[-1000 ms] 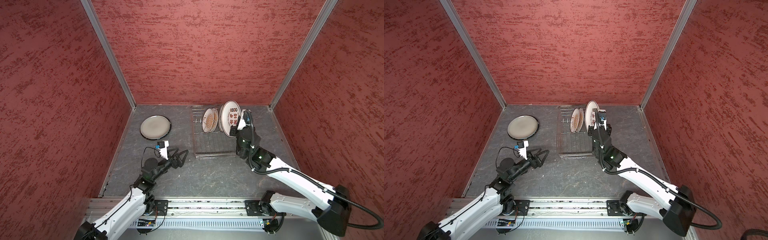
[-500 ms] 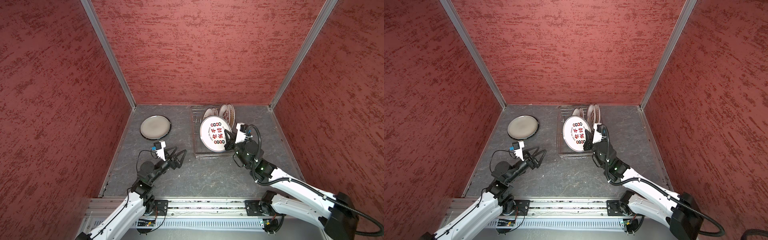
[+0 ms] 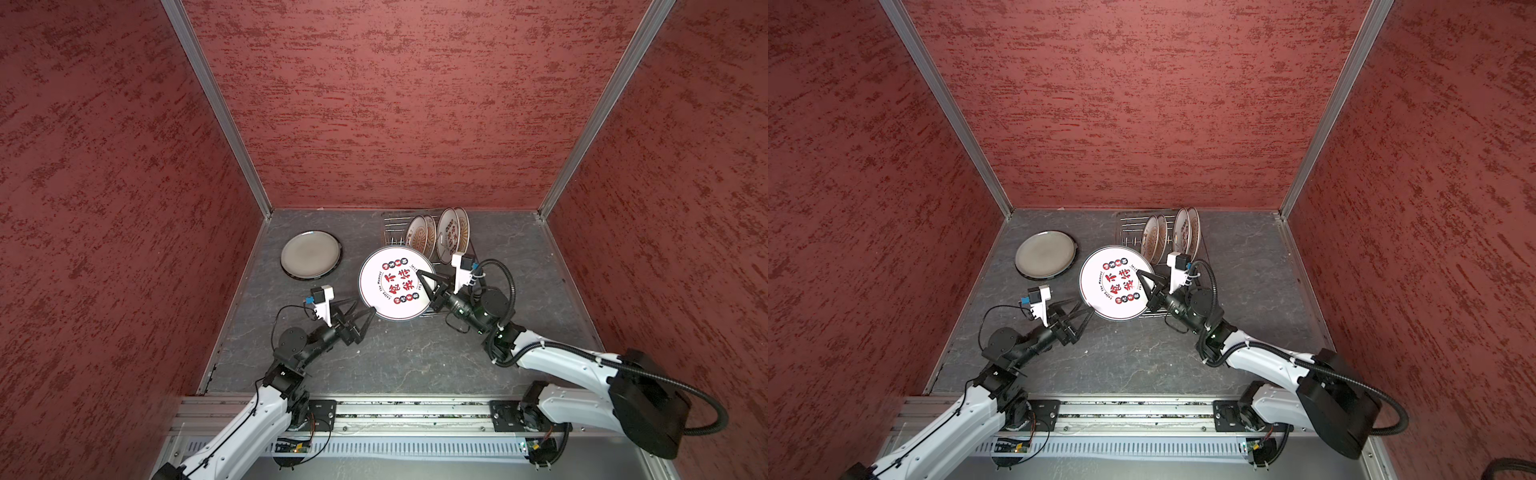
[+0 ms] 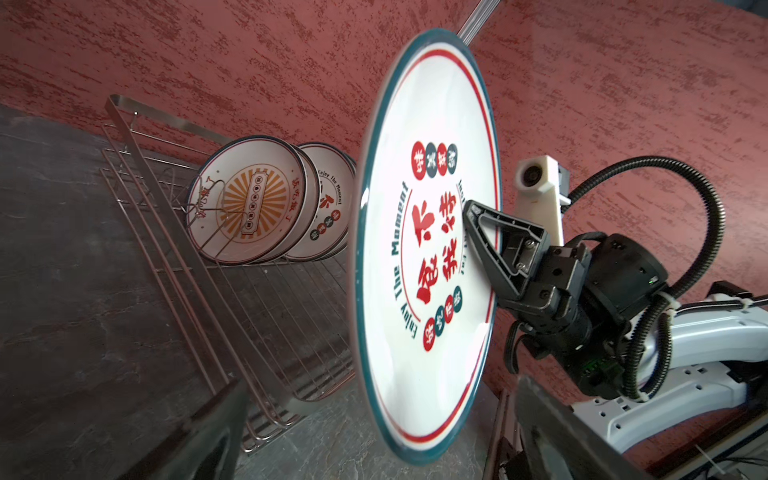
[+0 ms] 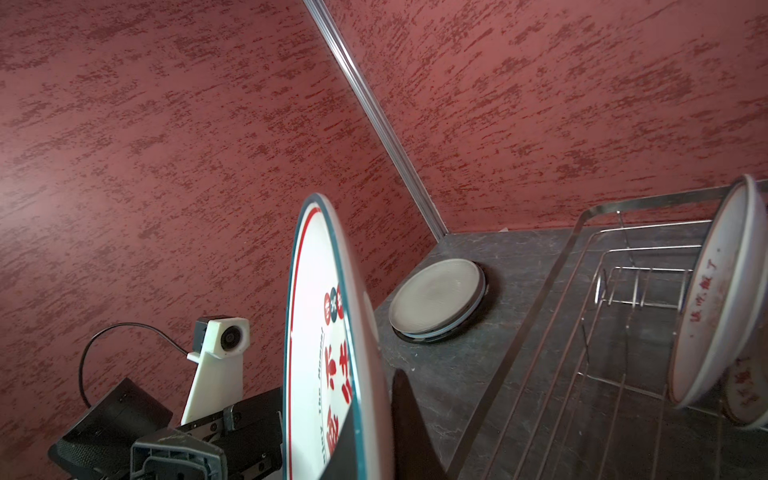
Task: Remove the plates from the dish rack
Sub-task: 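Lower the red-printed plate flat onto the table beside the left gripper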
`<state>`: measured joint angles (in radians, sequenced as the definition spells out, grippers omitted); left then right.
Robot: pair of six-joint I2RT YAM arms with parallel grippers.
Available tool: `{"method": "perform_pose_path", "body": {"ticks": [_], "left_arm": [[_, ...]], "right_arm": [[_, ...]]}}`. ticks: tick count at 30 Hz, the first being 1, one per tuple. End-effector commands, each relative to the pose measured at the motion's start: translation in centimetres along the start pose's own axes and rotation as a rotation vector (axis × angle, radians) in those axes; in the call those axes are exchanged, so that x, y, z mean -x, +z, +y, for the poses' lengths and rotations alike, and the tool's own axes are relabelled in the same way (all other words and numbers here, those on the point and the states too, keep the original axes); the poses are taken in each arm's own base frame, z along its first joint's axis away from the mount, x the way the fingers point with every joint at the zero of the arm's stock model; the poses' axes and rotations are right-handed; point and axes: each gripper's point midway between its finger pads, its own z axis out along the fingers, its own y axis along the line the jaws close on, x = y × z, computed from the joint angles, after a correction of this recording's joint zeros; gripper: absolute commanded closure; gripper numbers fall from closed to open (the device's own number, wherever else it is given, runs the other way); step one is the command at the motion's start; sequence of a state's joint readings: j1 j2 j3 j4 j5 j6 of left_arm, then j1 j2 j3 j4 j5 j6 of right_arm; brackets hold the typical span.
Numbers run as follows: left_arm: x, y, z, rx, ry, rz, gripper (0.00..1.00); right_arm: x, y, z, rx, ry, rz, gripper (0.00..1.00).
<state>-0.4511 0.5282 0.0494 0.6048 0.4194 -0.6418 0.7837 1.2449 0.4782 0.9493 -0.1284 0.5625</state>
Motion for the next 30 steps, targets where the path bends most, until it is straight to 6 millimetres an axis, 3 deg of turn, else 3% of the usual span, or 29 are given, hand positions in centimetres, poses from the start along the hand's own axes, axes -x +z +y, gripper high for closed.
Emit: {"method": "perform_pose_path", "body": {"ticks": [1, 6, 9, 18, 27, 30], "left_arm": [[0.2, -0.1, -1.2, -0.058, -0.021, -0.007, 0.03], [0.2, -0.2, -0.7, -0.038, -0.045, -0.017, 0.24], [0.2, -0.3, -0.7, -0.041, -0.049, -0.022, 0.43], [0.3, -0.5, -0.6, -0.025, -0.055, -0.028, 0.79], [0.1, -0.5, -0.5, -0.024, -0.068, -0.020, 0.95], [0.2, -0.5, -0.5, -0.022, -0.072, -0.022, 1.00]], "right_arm": [[3.1, -0.4, 4.5, 0.215, -0.006, -0.122, 1.00], [2.2, 0.3, 4.6, 0.249, -0.004, -0.097, 1.00], [1.9, 0.7, 4.3, 0.242, -0.009, -0.089, 1.00], [1.4, 1.2, 3.8, 0.229, -0.030, -0.082, 1.00], [0.6, 1.8, 3.5, 0.232, -0.030, -0.058, 0.99], [0.3, 1.9, 3.6, 0.242, -0.037, -0.043, 0.94]]}}
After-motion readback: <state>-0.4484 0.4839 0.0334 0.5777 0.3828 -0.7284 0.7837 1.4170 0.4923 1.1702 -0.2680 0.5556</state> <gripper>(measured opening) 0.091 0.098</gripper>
